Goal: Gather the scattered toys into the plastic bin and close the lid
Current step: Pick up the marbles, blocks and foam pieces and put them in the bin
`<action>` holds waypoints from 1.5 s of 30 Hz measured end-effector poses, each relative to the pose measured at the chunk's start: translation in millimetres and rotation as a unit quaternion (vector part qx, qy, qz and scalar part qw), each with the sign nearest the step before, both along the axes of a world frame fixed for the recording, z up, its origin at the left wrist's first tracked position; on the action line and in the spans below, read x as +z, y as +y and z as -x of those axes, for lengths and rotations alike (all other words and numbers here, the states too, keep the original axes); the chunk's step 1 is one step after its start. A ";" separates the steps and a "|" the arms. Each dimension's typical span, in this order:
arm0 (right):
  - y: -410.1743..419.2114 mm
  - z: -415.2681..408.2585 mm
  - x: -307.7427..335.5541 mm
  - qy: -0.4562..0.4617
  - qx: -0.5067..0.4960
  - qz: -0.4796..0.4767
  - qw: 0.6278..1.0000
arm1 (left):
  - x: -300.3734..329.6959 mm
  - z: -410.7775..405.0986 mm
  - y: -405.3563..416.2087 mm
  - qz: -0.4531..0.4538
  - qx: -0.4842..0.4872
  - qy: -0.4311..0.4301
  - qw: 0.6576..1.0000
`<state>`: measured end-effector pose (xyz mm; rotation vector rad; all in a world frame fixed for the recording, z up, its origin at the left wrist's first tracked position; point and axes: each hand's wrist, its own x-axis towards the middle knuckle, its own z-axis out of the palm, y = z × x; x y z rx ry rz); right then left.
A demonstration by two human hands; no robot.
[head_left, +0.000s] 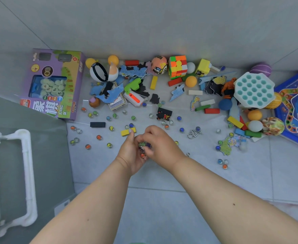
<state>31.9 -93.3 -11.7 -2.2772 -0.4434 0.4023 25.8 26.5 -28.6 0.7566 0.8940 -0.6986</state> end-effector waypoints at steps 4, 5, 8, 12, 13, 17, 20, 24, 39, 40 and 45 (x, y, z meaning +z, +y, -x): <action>0.6 6.7 4.4 -0.022 0.046 -0.011 0.999 | 4.9 -3.5 -2.4 0.061 0.051 0.056 0.995; -1.7 6.7 5.8 -0.034 0.026 -0.022 0.999 | 5.7 -5.5 -3.2 0.061 0.057 0.060 0.995; -9.3 1.7 1.0 -0.088 -0.072 -0.022 0.993 | 8.2 -13.8 -9.5 0.031 0.029 0.057 0.997; -39.8 -18.6 -18.3 -0.016 -0.283 0.100 0.954 | 8.6 -20.7 -18.3 -0.028 0.003 0.047 0.999; -49.2 -24.3 -22.3 0.045 -0.285 0.153 0.945 | 7.9 -21.3 -19.2 -0.033 0.003 0.047 0.998; -66.2 -48.0 -32.5 0.170 -0.217 0.224 0.935 | -0.2 -17.6 -19.6 -0.040 0.013 0.067 0.997; -66.5 -58.9 -43.2 0.152 -0.202 0.234 0.939 | -1.6 -14.4 -19.6 -0.042 0.019 0.076 0.996; -68.2 -64.9 -48.4 0.149 -0.185 0.249 0.939 | -1.5 -15.1 -19.4 -0.040 0.036 0.091 0.994; -27.7 -25.9 -20.3 0.009 -0.204 0.086 0.975 | -0.7 -24.4 -21.2 0.060 0.137 0.125 0.981; -28.5 -32.2 -23.6 0.042 -0.185 0.135 0.973 | -1.3 -23.3 -20.6 0.054 0.138 0.131 0.980; -18.7 -45.8 -29.5 0.087 -0.095 0.227 0.965 | -3.0 -17.2 -19.1 0.034 0.171 0.143 0.974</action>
